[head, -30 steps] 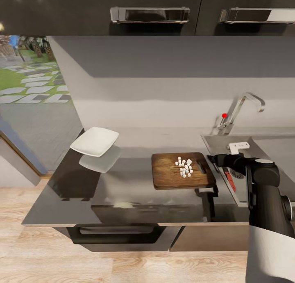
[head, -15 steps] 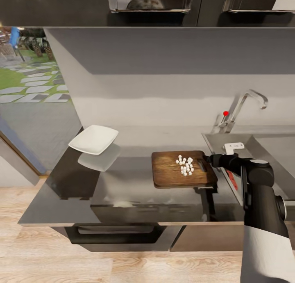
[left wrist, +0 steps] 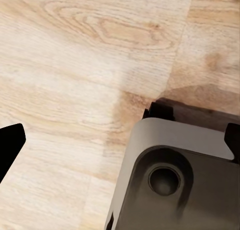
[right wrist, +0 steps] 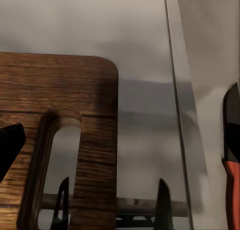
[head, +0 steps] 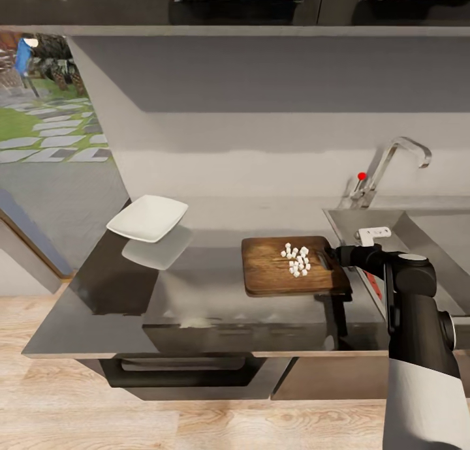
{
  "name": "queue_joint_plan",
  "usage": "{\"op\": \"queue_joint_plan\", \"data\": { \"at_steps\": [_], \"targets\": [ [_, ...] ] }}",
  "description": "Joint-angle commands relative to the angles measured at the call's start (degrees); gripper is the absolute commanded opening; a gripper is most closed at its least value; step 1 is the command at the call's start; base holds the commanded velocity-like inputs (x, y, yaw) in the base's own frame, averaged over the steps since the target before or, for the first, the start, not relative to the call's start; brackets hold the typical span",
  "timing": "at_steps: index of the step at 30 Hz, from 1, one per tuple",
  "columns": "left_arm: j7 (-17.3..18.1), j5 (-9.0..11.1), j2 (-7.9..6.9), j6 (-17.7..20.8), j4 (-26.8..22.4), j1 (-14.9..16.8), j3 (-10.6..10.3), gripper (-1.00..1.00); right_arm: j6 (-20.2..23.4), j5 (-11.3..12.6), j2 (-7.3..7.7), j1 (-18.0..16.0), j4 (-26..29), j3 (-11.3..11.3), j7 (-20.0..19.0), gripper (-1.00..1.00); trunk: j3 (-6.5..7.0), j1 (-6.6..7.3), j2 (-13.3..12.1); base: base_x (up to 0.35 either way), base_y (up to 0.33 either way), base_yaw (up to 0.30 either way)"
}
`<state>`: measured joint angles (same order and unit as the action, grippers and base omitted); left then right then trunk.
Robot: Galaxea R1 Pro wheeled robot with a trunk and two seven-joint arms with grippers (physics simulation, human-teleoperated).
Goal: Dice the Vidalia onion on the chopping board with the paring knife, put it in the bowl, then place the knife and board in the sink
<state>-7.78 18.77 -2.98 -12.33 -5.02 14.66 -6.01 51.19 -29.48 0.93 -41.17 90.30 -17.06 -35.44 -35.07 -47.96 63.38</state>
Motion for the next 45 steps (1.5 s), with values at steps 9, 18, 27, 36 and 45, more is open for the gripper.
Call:
{"op": "queue_joint_plan", "data": {
  "at_steps": [9,18,27,36,45],
  "targets": [
    [-0.2,0.4,-0.01,-0.1,0.0,0.0,-0.5,1.0,0.1,-0.8,0.03,-0.1,0.1,-0.1,-0.6,1.0,-1.67,-1.98,3.7,0.0,0.0,0.0],
    [-0.2,0.4,-0.01,-0.1,0.0,0.0,-0.5,1.0,0.1,-0.8,0.03,-0.1,0.1,-0.1,-0.6,1.0,-3.29,-3.96,7.3,0.0,0.0,0.0],
    [-0.2,0.4,-0.01,-0.1,0.0,0.0,-0.5,1.0,0.1,-0.8,0.2,-0.1,0.1,-0.1,-0.6,1.0,-4.9,-5.94,10.9,0.0,0.0,0.0],
    [-0.2,0.4,-0.01,-0.1,0.0,0.0,-0.5,1.0,0.1,-0.8,0.16,-0.1,0.1,-0.1,-0.6,1.0,-6.52,-7.91,14.5,0.0,0.0,0.0],
    [-0.2,0.4,-0.01,-0.1,0.0,0.0,-0.5,1.0,0.1,-0.8,0.12,-0.1,0.1,-0.1,-0.6,-1.0,-7.41,-9.01,16.5,0.0,0.0,0.0]
  ]
}}
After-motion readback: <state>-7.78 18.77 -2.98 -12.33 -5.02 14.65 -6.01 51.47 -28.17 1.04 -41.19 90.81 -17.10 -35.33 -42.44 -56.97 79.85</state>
